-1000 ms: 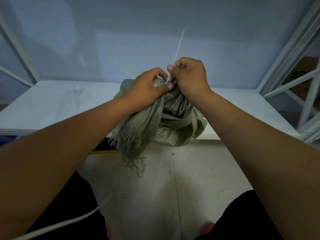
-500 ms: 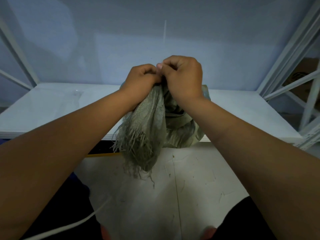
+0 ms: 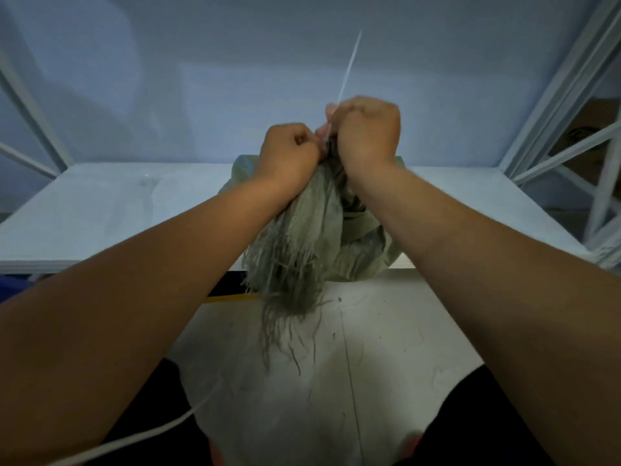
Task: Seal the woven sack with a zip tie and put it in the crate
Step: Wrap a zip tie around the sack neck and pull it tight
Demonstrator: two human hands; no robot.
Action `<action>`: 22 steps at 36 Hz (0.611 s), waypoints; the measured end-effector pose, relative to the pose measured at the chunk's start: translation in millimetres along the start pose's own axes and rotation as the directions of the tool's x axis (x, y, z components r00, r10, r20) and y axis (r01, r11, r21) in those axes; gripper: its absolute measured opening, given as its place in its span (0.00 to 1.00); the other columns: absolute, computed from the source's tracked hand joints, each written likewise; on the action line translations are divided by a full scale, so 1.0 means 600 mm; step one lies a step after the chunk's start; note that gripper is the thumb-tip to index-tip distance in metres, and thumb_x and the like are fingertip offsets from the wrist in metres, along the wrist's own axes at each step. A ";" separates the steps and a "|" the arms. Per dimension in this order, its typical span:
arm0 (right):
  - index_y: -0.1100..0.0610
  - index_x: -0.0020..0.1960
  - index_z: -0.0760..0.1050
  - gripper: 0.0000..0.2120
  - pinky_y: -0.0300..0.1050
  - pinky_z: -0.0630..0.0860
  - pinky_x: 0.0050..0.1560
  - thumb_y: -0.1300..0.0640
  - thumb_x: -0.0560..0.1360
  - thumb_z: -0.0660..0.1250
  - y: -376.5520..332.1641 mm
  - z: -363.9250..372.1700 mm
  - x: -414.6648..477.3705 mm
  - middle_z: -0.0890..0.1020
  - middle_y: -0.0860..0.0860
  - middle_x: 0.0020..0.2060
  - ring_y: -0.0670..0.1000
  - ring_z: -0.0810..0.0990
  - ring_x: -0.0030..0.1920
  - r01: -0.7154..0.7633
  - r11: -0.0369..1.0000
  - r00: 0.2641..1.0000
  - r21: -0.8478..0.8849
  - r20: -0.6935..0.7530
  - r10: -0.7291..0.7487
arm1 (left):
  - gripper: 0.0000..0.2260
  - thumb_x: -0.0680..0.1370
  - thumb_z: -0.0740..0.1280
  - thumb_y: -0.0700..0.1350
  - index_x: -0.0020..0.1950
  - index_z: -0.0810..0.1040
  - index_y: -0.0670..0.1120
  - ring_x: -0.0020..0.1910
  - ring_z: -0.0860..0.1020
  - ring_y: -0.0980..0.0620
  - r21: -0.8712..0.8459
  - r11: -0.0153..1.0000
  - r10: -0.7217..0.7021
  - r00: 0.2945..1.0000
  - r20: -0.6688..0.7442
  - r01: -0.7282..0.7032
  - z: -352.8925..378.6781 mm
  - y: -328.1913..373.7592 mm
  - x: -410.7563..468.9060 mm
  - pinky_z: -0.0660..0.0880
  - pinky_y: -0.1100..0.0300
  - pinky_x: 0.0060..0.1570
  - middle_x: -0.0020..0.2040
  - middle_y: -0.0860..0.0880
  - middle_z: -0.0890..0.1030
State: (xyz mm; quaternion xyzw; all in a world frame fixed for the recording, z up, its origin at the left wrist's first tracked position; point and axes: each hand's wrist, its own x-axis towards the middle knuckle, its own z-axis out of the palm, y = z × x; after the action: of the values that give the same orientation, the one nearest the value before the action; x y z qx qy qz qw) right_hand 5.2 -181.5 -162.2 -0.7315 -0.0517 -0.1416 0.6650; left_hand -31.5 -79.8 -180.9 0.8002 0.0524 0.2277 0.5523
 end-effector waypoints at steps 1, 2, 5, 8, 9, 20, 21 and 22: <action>0.55 0.22 0.79 0.18 0.59 0.84 0.43 0.63 0.70 0.73 -0.006 -0.005 0.007 0.84 0.54 0.26 0.57 0.84 0.31 -0.017 0.999 1.000 0.032 0.005 0.017 | 0.05 0.66 0.70 0.41 0.38 0.86 0.44 0.47 0.84 0.50 -0.010 1.000 0.003 1.000 0.001 -0.003 -0.001 0.005 0.002 0.80 0.55 0.54 0.41 0.45 0.86; 0.56 0.22 0.79 0.18 0.59 0.84 0.44 0.64 0.70 0.73 -0.010 -0.009 0.008 0.84 0.55 0.27 0.57 0.84 0.32 -0.040 0.998 0.999 0.043 0.021 0.039 | 0.06 0.66 0.70 0.43 0.37 0.86 0.45 0.47 0.84 0.50 0.018 1.000 0.022 1.000 0.008 -0.022 -0.001 0.005 0.001 0.80 0.51 0.55 0.40 0.47 0.86; 0.59 0.28 0.81 0.15 0.45 0.84 0.41 0.61 0.73 0.74 0.000 -0.021 -0.019 0.84 0.53 0.28 0.50 0.82 0.30 -0.107 0.994 0.993 0.012 0.060 0.106 | 0.07 0.72 0.69 0.48 0.39 0.86 0.48 0.42 0.83 0.53 0.236 0.958 0.163 0.986 0.029 -0.165 -0.006 -0.002 -0.026 0.80 0.53 0.48 0.37 0.51 0.85; 0.57 0.30 0.79 0.15 0.40 0.79 0.33 0.62 0.75 0.73 0.000 -0.021 -0.041 0.83 0.52 0.27 0.48 0.78 0.27 -0.144 0.985 0.989 0.100 0.052 0.139 | 0.07 0.75 0.70 0.49 0.41 0.87 0.49 0.43 0.83 0.56 0.269 0.929 0.267 0.964 -0.010 -0.254 -0.010 0.001 -0.037 0.79 0.55 0.47 0.38 0.53 0.86; 0.58 0.30 0.79 0.15 0.42 0.81 0.34 0.63 0.75 0.73 -0.005 -0.019 -0.042 0.84 0.54 0.28 0.50 0.79 0.28 -0.165 0.974 0.986 0.156 0.038 0.161 | 0.06 0.74 0.71 0.46 0.41 0.87 0.48 0.45 0.84 0.58 0.237 0.939 0.261 0.965 -0.019 -0.250 -0.012 0.001 -0.029 0.80 0.55 0.50 0.39 0.53 0.86; 0.62 0.37 0.81 0.09 0.38 0.75 0.29 0.65 0.76 0.70 -0.019 -0.027 -0.046 0.86 0.56 0.31 0.52 0.82 0.31 -0.259 0.903 0.958 0.342 -0.025 0.285 | 0.03 0.72 0.71 0.43 0.40 0.84 0.50 0.43 0.81 0.58 0.226 0.945 0.224 0.971 0.084 -0.237 -0.009 -0.010 -0.028 0.75 0.63 0.45 0.40 0.57 0.84; 0.61 0.37 0.81 0.09 0.38 0.76 0.31 0.64 0.76 0.71 -0.020 -0.022 -0.052 0.86 0.56 0.32 0.51 0.81 0.31 -0.242 0.912 0.967 0.331 0.004 0.255 | 0.04 0.71 0.71 0.42 0.38 0.83 0.51 0.43 0.81 0.57 0.227 0.946 0.223 0.973 0.062 -0.231 -0.013 -0.010 -0.025 0.76 0.61 0.46 0.39 0.56 0.83; 0.60 0.35 0.80 0.11 0.38 0.76 0.31 0.64 0.77 0.70 -0.020 -0.015 -0.057 0.85 0.57 0.32 0.51 0.81 0.30 -0.231 0.912 0.971 0.338 0.030 0.235 | 0.04 0.70 0.70 0.42 0.37 0.83 0.51 0.43 0.81 0.56 0.230 0.948 0.218 0.975 0.035 -0.220 -0.016 -0.009 -0.022 0.76 0.60 0.45 0.38 0.56 0.83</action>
State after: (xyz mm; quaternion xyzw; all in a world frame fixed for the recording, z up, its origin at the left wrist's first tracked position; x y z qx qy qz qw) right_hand -31.9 -185.1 -159.5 -0.6060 0.0161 -0.0545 0.7934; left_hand -46.7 -73.6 -187.2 0.8612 -0.0131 0.2762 0.4265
